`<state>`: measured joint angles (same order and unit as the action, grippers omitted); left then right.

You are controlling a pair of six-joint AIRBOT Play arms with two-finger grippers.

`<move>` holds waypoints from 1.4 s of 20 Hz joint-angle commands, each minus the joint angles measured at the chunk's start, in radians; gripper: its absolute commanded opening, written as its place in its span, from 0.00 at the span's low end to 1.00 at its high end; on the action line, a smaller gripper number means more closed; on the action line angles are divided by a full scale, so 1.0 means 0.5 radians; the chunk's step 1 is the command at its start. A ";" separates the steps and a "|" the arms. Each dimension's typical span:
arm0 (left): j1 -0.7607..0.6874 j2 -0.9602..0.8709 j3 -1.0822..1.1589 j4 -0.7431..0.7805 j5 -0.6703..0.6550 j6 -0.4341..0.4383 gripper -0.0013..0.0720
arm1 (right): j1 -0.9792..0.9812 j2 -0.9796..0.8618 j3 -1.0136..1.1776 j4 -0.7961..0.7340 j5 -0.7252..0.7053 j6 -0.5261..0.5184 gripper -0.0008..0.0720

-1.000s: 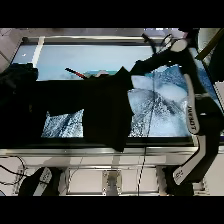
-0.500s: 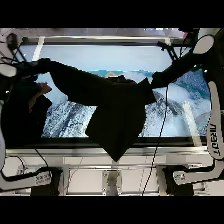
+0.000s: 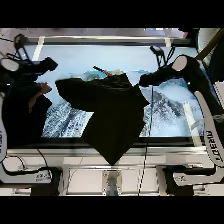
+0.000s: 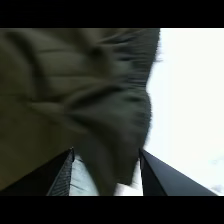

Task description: Fold the clothes and pants, and hang the long-sleeved shirts on hangers.

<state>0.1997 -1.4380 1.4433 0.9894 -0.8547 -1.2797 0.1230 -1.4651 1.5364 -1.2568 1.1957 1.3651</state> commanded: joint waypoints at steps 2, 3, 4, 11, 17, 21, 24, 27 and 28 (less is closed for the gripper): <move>0.400 0.443 -0.412 0.201 -0.835 -0.032 0.68 | -0.371 0.237 -0.014 -0.198 0.269 0.005 0.64; 0.449 0.622 -0.722 0.198 -0.778 -0.021 0.68 | -0.462 0.317 -0.108 -0.177 0.298 0.004 0.64; 0.458 0.799 -1.031 0.177 -0.690 -0.021 0.68 | -0.538 0.409 -0.256 -0.152 0.294 0.002 0.64; 0.001 1.407 -2.277 -0.626 -0.130 0.559 0.95 | -0.610 0.666 -0.917 0.277 0.076 -0.042 0.94; -0.505 0.977 -2.278 -0.919 -0.072 0.902 0.99 | -0.610 0.666 -0.916 0.277 0.076 -0.047 0.94; -0.741 0.736 -2.201 -1.054 0.001 0.947 0.88 | -0.610 0.666 -0.916 0.269 0.074 -0.049 0.94; -0.755 0.679 -2.070 -0.990 0.021 0.968 0.03 | -0.610 0.666 -0.916 0.266 0.075 -0.050 0.93; -0.493 0.683 -1.714 -0.423 0.047 0.560 0.03 | -0.610 0.666 -0.916 0.206 0.085 -0.098 0.93; -0.352 0.683 -1.544 -0.075 0.040 0.262 0.03 | -0.610 0.665 -0.917 0.193 0.084 -0.098 0.93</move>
<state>-0.0788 -1.0859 0.5179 0.6476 -0.8478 -0.9092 -0.1818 -1.1328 1.0782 -1.1378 1.2343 1.3270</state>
